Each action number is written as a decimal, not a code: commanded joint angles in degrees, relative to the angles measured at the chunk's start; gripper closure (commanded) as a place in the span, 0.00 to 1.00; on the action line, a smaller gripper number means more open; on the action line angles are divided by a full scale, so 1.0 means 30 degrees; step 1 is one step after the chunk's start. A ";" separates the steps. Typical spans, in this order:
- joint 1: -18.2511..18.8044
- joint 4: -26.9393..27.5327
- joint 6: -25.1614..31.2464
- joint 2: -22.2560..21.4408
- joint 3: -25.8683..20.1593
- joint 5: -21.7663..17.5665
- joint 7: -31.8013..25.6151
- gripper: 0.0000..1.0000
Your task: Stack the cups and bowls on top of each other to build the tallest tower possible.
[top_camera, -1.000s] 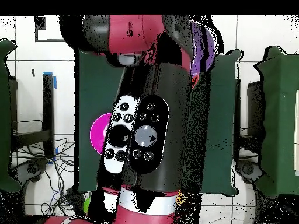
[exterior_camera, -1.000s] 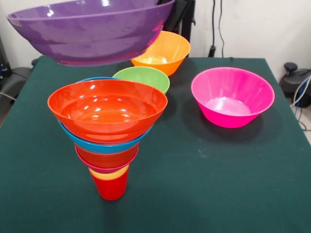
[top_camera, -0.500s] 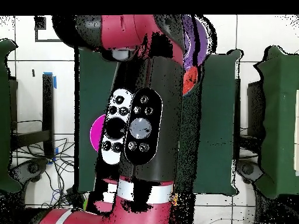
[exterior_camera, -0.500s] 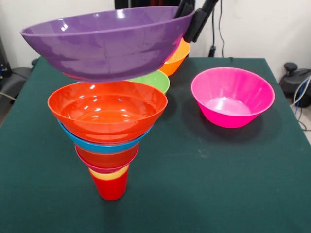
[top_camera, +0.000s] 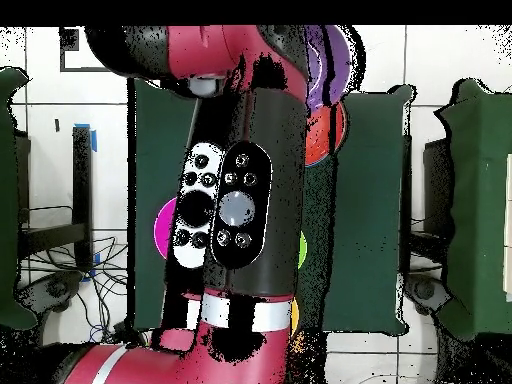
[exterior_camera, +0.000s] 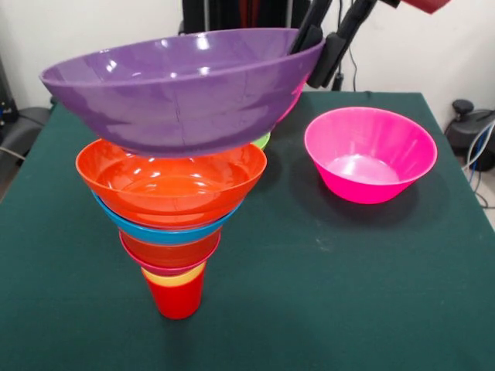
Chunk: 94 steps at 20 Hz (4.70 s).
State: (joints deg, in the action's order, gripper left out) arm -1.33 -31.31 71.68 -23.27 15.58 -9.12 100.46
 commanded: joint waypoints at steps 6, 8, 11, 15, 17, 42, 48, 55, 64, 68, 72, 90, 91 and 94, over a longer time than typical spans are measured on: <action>-0.0198 -0.0187 -0.0377 0.0379 -0.1815 -0.1574 -0.8693 1.00; -0.0191 -0.0217 -0.0430 0.0384 -0.1727 -0.1565 -0.8860 1.00; -0.0342 0.0561 0.0270 0.0805 -0.1375 -0.1699 -0.9016 1.00; -0.0489 0.0713 0.0611 0.0973 -0.0918 -0.1803 -0.8696 1.00; -0.0579 0.0378 0.0608 0.0777 -0.0677 -0.1859 -0.8614 1.00; -0.1089 -0.0914 0.0542 0.0380 0.1433 -0.2408 -0.9107 1.00; -0.0975 -0.2363 0.0170 -0.0550 0.1319 -0.2440 -0.8924 1.00; -0.1212 -0.4061 -0.0104 -0.1527 0.1259 -0.2600 -0.8438 1.00; -0.0971 -0.6218 -0.2103 -0.1955 0.0610 -0.2608 -0.7269 1.00; -0.0887 -0.7384 -0.3118 -0.2233 0.0305 -0.2501 -0.6956 1.00; -0.0868 -0.8181 -0.3655 -0.2460 0.0172 -0.2388 -0.6634 1.00; -0.1225 -0.9216 -0.4843 -0.2369 0.0425 -0.2573 -0.5054 1.00; -0.1262 -0.9227 -0.4879 -0.2327 0.0462 -0.2635 -0.5019 1.00; -0.1322 -0.9406 -0.5232 -0.2246 0.0522 -0.2723 -0.4755 1.00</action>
State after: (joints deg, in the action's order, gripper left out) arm -4.16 -52.72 60.01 -30.59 21.75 -11.65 91.63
